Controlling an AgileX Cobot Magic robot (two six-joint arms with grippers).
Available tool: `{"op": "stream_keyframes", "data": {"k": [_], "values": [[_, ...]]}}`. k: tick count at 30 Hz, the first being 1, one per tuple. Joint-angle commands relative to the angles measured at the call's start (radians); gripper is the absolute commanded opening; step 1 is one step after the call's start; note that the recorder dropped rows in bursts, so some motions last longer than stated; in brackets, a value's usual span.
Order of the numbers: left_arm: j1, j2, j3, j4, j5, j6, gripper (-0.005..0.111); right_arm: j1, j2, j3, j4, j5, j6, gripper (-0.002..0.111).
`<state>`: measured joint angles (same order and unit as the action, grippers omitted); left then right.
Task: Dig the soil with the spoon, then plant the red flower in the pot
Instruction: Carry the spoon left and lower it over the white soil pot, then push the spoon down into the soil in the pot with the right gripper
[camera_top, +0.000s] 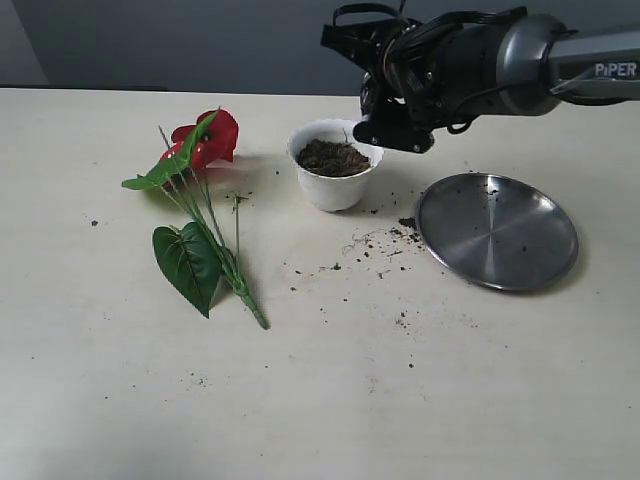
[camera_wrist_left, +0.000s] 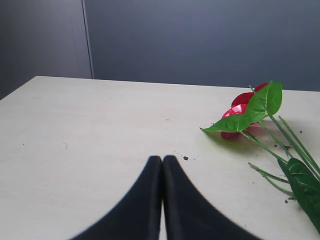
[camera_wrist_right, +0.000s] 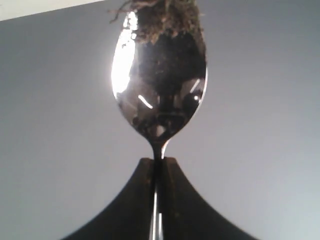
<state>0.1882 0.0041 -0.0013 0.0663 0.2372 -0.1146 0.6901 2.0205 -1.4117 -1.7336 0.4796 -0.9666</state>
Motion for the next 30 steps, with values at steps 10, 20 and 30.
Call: {"op": "stream_keyframes", "data": {"k": [10, 20, 30], "values": [[0.001, -0.004, 0.001, 0.001, -0.005, -0.007, 0.001, 0.008, 0.119, -0.091, -0.011, 0.007, -0.027, -0.001], [0.001, -0.004, 0.001, 0.001, -0.005, -0.007, 0.001, 0.008, 0.159, -0.151, -0.011, -0.025, -0.029, -0.001], [0.001, -0.004, 0.001, 0.001, -0.005, -0.007, 0.001, 0.008, 0.177, -0.151, -0.011, -0.075, -0.029, -0.001]]}}
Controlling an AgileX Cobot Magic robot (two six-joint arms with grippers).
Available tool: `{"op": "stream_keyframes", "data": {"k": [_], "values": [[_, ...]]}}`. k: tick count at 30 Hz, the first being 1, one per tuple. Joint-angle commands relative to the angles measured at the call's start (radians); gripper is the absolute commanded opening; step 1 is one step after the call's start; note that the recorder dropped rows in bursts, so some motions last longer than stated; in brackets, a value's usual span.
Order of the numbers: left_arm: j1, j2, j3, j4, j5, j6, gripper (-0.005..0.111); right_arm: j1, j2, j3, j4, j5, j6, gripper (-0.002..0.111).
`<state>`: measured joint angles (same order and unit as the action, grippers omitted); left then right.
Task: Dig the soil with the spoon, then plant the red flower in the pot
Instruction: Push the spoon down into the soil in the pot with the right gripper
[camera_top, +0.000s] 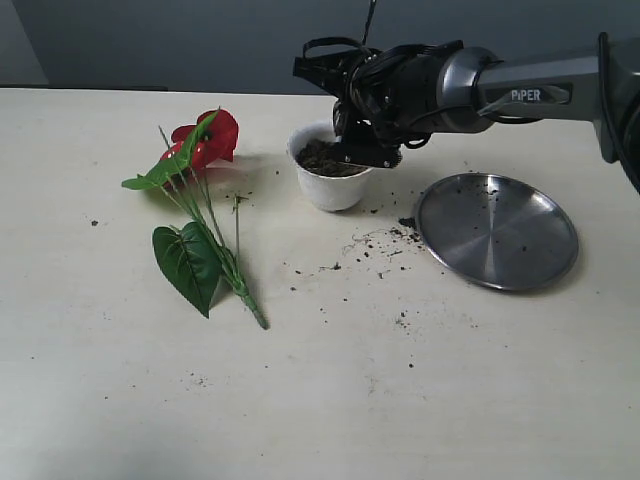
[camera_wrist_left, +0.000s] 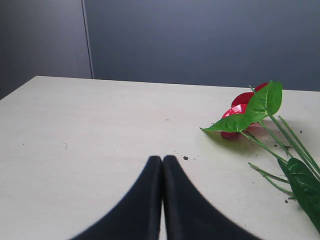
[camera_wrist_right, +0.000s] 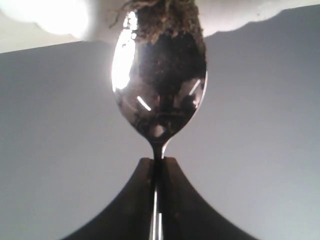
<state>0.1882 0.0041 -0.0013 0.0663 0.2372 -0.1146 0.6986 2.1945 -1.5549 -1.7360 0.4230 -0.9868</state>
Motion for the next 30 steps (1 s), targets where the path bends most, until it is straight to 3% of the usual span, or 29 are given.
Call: {"op": "stream_keyframes", "data": {"k": [1, 30], "values": [[0.001, -0.004, 0.001, 0.001, -0.005, -0.007, 0.001, 0.000, 0.007, -0.016, -0.008, -0.020, -0.008, -0.001], [0.001, -0.004, 0.001, 0.001, -0.005, -0.007, 0.001, 0.041, 0.035, -0.010, -0.008, 0.074, -0.053, -0.001]]}}
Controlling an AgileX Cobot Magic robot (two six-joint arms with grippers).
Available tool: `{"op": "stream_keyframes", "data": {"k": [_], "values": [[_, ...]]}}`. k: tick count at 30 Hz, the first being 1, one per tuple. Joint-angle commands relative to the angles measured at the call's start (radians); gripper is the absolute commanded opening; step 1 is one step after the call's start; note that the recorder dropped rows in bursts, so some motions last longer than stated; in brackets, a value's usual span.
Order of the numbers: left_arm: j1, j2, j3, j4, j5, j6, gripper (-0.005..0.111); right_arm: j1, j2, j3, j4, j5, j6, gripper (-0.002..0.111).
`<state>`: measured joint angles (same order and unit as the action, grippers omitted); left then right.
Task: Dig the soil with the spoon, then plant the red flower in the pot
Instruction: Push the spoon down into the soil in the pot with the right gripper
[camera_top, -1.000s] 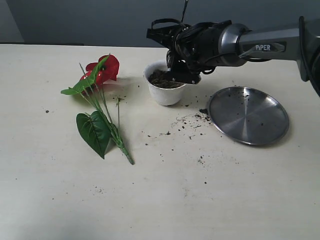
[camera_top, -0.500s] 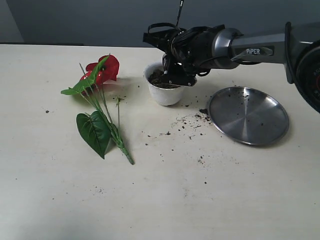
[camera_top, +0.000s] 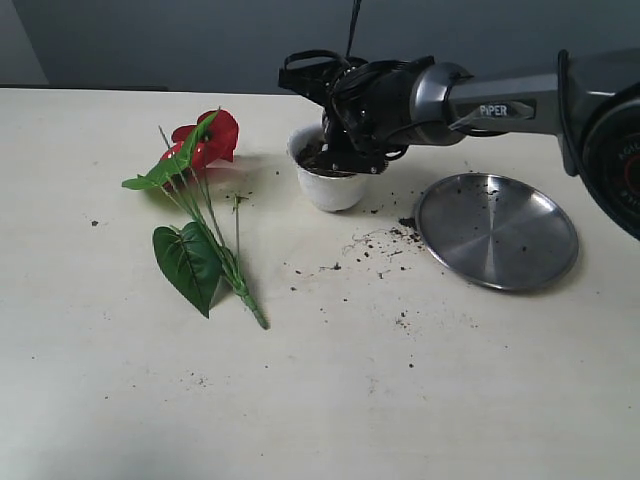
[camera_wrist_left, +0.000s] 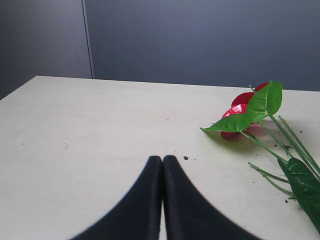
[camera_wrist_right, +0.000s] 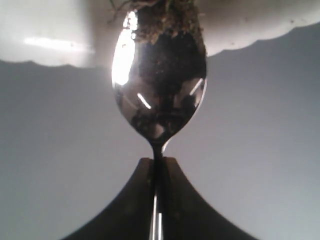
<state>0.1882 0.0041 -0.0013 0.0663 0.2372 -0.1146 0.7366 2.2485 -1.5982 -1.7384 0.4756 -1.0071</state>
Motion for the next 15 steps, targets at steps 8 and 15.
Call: {"op": "stream_keyframes", "data": {"k": [8, 15], "values": [[0.001, -0.004, 0.001, 0.001, -0.005, -0.007, 0.001, 0.012, -0.040, 0.062, -0.006, 0.078, -0.033, -0.001], [0.001, -0.004, 0.001, 0.001, -0.005, -0.007, 0.001, 0.016, -0.044, 0.062, -0.006, 0.078, -0.053, -0.001]]}}
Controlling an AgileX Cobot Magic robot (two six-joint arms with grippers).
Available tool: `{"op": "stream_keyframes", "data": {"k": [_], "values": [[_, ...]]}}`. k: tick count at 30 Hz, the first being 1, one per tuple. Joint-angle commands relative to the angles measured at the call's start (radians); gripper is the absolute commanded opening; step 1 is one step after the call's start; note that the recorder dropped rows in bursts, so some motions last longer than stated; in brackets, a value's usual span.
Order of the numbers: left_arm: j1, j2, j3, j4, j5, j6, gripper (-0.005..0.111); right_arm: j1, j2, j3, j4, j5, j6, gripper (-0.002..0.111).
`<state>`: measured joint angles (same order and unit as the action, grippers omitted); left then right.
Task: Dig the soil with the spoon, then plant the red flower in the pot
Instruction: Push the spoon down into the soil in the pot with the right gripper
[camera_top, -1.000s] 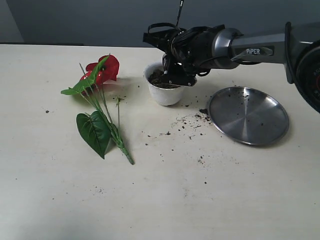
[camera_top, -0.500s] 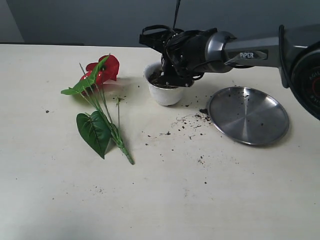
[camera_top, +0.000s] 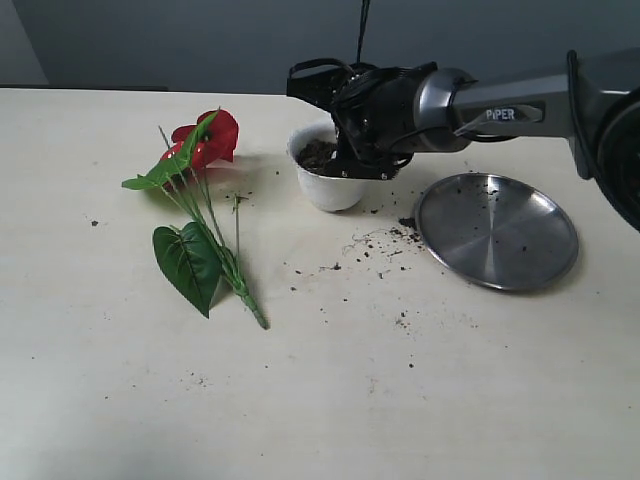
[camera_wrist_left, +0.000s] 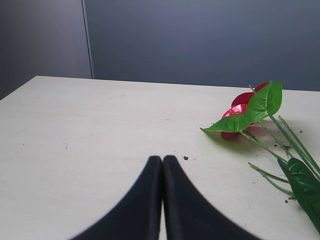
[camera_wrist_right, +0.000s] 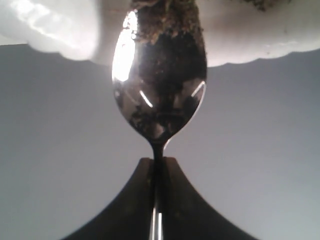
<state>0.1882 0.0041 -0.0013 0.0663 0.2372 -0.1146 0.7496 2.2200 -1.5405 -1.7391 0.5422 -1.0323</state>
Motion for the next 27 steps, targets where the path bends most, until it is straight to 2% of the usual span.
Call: {"op": "stream_keyframes", "data": {"k": [1, 27], "values": [[0.001, -0.004, 0.001, 0.001, -0.005, -0.007, 0.001, 0.003, -0.018, 0.002, -0.005, 0.011, -0.049, -0.001], [0.001, -0.004, 0.001, 0.001, -0.005, -0.007, 0.001, -0.001, -0.021, -0.002, -0.005, -0.024, -0.072, -0.001]]}}
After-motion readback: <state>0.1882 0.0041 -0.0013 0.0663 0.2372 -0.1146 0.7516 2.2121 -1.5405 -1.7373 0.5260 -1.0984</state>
